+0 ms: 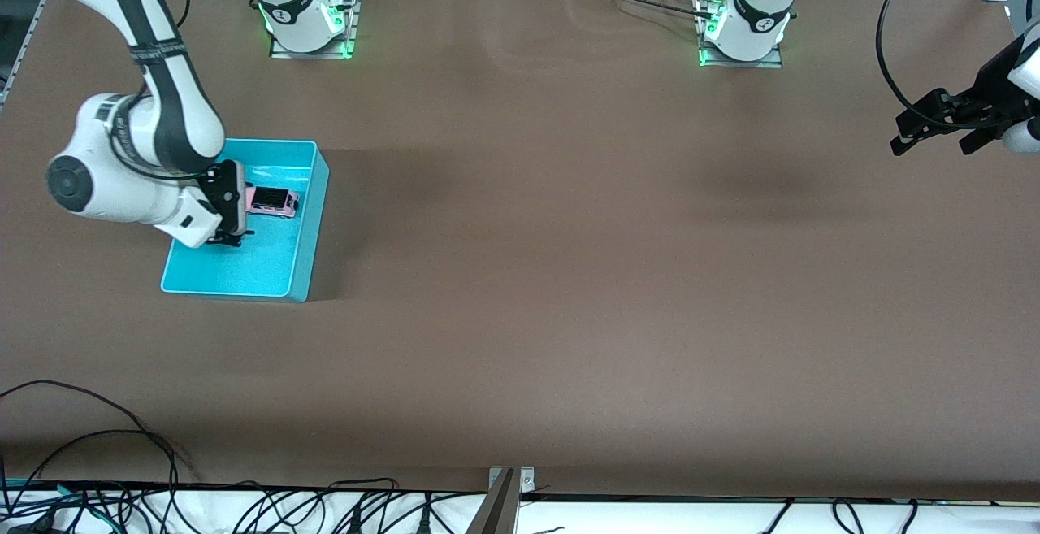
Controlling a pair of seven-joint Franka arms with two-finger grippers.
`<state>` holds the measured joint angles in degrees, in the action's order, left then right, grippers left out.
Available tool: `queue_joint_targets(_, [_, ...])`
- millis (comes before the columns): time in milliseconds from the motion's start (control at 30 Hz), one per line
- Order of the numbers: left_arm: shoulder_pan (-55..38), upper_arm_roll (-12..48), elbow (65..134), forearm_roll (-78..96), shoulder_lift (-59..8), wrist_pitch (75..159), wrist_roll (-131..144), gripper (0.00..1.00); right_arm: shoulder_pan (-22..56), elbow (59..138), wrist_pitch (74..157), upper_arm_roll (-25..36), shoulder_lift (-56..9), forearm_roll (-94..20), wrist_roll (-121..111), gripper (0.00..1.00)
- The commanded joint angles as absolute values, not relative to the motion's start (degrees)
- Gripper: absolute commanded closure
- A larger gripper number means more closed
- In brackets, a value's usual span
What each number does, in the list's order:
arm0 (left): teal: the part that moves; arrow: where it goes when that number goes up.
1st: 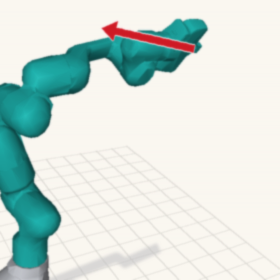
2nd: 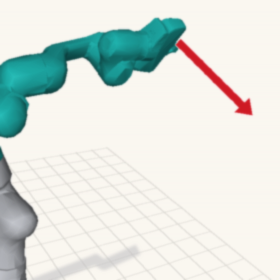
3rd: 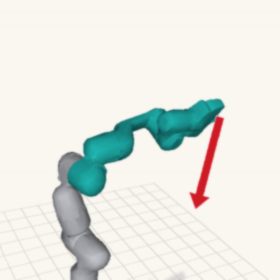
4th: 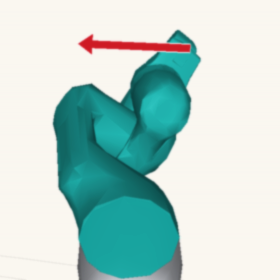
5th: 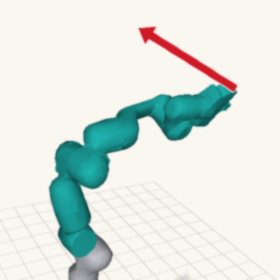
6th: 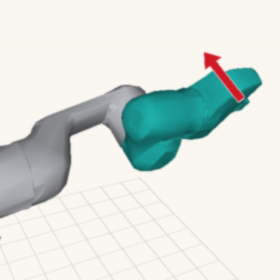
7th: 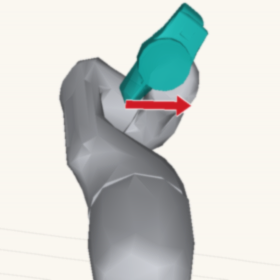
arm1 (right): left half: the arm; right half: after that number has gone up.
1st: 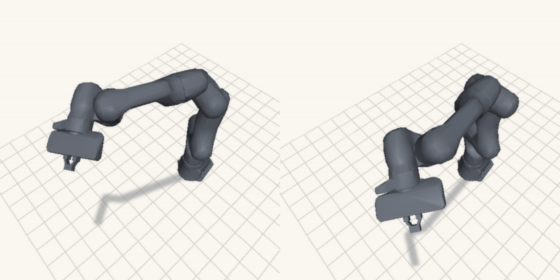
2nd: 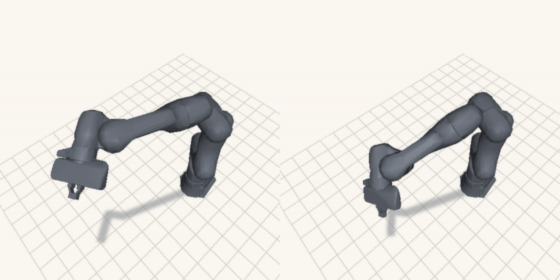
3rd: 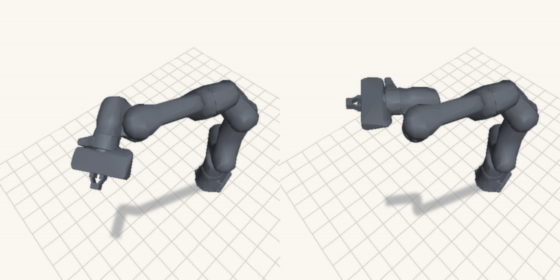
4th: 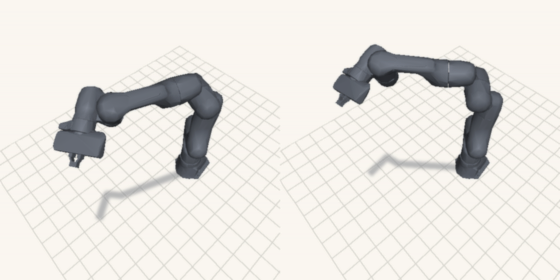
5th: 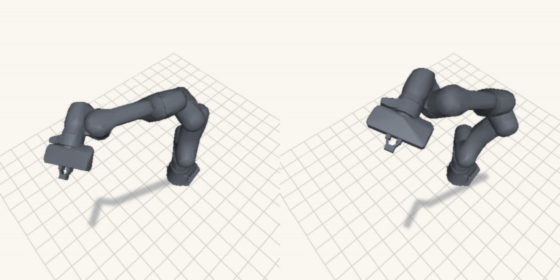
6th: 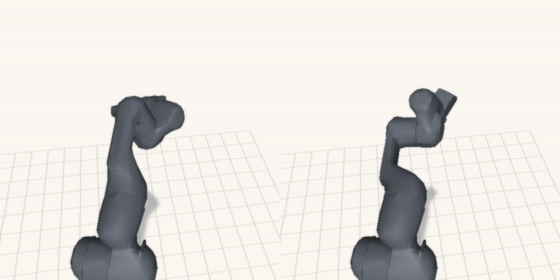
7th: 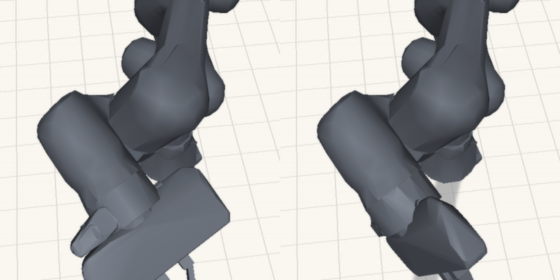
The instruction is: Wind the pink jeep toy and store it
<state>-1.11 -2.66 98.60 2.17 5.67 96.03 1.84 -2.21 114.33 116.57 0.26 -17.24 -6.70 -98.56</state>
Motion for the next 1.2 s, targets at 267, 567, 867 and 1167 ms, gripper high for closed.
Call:
queue_joint_targets(267, [-1.2,-2.1,95.1,3.2,4.7,93.8,2.3,0.00,-2.7,95.5,97.6,0.0,-11.9,-7.4,-66.3,0.00])
queue_joint_targets(567, [-1.2,-2.1,95.1,3.2,4.6,93.8,2.3,0.00,-1.9,89.3,96.0,-0.6,-9.6,-6.4,-34.8,0.00])
queue_joint_targets(867, [-1.2,-2.1,95.0,3.1,4.4,93.8,2.3,0.00,-1.1,83.4,95.2,-0.4,-10.2,-4.5,-11.4,0.00])
queue_joint_targets(1167, [-1.2,-2.1,93.9,3.1,3.7,93.8,2.2,0.00,0.6,82.3,94.4,-0.7,-9.1,4.0,-5.5,0.00])
